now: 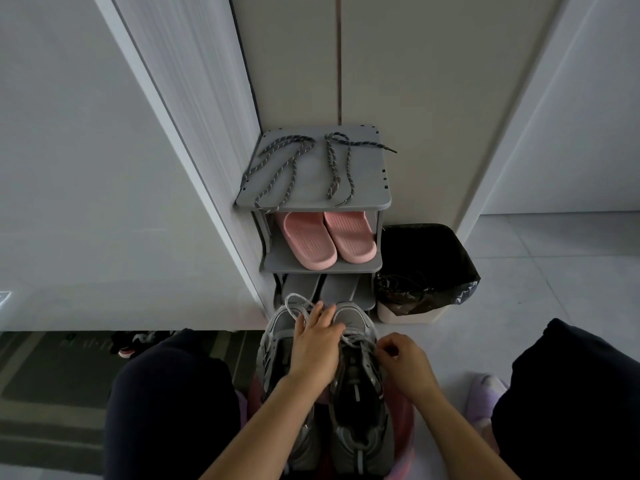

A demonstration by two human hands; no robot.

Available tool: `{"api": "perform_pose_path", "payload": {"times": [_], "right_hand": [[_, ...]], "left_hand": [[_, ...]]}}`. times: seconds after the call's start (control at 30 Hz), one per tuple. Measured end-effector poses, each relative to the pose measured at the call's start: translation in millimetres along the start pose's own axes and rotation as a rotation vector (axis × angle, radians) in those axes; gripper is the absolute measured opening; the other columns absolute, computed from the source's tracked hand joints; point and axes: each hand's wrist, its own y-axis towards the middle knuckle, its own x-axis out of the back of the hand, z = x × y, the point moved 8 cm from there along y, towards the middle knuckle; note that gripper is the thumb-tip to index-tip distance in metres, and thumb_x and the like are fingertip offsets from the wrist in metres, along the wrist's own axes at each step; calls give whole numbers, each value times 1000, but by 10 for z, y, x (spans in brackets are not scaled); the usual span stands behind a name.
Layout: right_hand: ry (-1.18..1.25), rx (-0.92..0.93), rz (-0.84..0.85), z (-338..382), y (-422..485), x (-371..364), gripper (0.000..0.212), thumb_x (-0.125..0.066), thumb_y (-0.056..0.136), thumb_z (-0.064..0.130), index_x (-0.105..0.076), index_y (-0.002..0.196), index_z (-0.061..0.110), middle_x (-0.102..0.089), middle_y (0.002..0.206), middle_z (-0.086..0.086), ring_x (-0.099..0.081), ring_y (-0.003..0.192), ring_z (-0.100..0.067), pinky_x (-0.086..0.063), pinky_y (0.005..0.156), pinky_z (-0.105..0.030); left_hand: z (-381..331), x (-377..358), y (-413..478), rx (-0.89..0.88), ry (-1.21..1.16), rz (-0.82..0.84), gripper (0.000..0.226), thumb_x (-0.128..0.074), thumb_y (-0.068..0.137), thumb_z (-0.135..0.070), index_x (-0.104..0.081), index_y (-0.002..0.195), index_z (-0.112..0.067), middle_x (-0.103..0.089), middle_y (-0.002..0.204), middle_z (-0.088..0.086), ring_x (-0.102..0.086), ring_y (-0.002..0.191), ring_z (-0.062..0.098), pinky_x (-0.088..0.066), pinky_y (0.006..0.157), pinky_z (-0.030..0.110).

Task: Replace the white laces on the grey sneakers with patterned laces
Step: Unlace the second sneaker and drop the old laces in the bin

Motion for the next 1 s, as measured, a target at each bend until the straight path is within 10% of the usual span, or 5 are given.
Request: {"api": "perform_pose_path", "payload": {"times": [0.23,0.5,0.73,1.0], "right_hand": [[268,-10,138,233,-128,2,17,-58,89,16,-63,76,7,-57,63,-1,-48,53,-10,-38,51,-16],[231,-110,57,197,-5,-43,6,-60,88,15,-57,83,12,-57,59,-1,-51,42,-5,-39,42,-14],[259,-152,61,117,101,-84,31,-64,84,14,-53,56,17,-48,46,4,-40,43,-8,-33,46,-19],[-27,-10,1,273,164,49,11,-60,81,14,-53,72,13,-54,66,3,-49,63,-11,-36,53,-19]], "left_hand": [[137,139,53,-7,116,50,22,-45,92,-17,-60,107,-21,-64,111,-3,-55,107,17,-19,112,34],[156,71,-125,136,-153,15,25,-43,96,-28,-57,112,-15,-66,109,4,-61,100,22,-43,78,30],[209,-6,23,254,-308,-45,16,-53,92,-25,-62,100,-15,-68,102,4,-61,96,23,-40,71,26],[329,-12,115,234,-446,65,11,-60,82,-12,-55,75,-18,-61,79,0,-58,68,19,-49,65,29]]}}
